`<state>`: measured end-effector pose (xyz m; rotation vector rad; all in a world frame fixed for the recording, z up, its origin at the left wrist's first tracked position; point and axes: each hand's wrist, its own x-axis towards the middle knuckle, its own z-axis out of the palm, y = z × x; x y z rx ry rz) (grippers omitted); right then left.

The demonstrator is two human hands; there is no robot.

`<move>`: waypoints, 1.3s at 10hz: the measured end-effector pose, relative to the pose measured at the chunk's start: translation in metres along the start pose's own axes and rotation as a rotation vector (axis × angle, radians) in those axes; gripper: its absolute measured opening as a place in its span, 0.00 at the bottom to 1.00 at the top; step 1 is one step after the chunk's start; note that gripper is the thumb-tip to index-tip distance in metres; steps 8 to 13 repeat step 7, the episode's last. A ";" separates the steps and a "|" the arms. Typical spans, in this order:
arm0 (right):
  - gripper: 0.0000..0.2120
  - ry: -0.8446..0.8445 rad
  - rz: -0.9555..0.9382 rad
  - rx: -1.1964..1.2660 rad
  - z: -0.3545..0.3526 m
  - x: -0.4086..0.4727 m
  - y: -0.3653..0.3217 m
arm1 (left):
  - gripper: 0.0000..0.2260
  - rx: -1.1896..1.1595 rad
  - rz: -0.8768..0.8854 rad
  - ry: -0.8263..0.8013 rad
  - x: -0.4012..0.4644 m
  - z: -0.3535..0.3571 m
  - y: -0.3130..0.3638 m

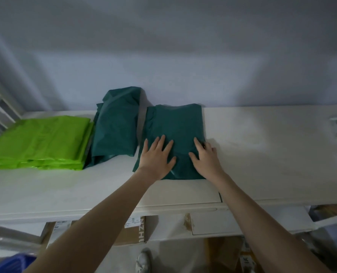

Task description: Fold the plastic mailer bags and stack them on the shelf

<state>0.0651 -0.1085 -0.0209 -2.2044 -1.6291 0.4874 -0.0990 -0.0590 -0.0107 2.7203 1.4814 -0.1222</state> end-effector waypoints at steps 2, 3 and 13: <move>0.27 0.025 0.000 -0.126 0.009 0.033 -0.015 | 0.28 0.154 -0.033 -0.025 0.028 -0.005 -0.018; 0.27 0.005 0.003 -0.212 0.010 0.046 -0.021 | 0.28 0.200 -0.063 -0.045 0.038 -0.009 -0.022; 0.28 0.008 -0.014 -0.115 -0.002 0.051 -0.026 | 0.31 0.096 -0.054 0.067 0.041 -0.012 -0.027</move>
